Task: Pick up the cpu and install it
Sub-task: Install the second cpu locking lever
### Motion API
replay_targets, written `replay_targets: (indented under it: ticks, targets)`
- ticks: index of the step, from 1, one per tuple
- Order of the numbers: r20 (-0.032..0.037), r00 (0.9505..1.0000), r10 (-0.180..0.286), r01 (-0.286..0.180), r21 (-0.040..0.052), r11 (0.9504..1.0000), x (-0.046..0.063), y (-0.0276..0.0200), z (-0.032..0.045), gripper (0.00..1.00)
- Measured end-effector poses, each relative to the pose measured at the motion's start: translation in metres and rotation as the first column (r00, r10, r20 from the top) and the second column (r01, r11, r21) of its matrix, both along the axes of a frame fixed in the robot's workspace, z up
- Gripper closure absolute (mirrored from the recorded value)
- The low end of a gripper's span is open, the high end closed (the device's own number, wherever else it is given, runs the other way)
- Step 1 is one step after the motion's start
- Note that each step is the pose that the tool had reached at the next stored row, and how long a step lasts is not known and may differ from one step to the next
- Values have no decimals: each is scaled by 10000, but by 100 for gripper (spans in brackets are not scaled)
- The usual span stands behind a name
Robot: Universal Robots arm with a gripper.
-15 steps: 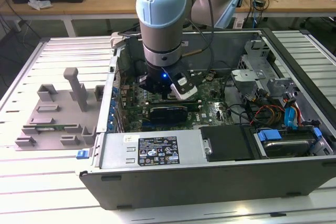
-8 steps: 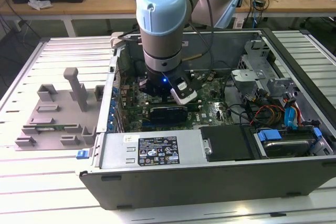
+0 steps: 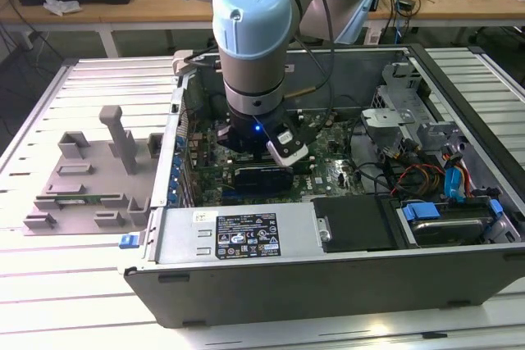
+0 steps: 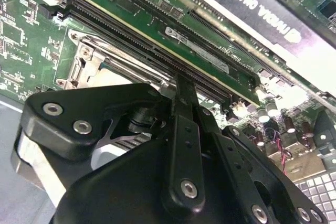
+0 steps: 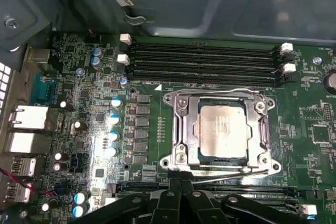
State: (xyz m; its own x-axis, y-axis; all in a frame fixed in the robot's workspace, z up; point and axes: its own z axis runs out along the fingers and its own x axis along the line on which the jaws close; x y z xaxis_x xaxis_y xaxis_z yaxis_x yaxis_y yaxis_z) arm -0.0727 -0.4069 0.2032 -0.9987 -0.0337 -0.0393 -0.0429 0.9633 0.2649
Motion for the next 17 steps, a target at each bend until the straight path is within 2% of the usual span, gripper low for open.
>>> replay_targets:
  ticks: [3, 4, 9, 12, 17]
  targets:
    - [-1, 10000, 0, 0, 107, 9999, -15, -1, -17, 89]
    - [0, 10000, 0, 0, 176, 9998, -31, -1, -30, 89]
    - [0, 10000, 1, -1, 395, 9992, -67, 3, -50, 89]
    - [-1, 10000, 0, 0, 448, 9990, -69, 14, -53, 89]
    - [1, 10000, 0, 0, 595, 9982, -71, 19, -70, 89]
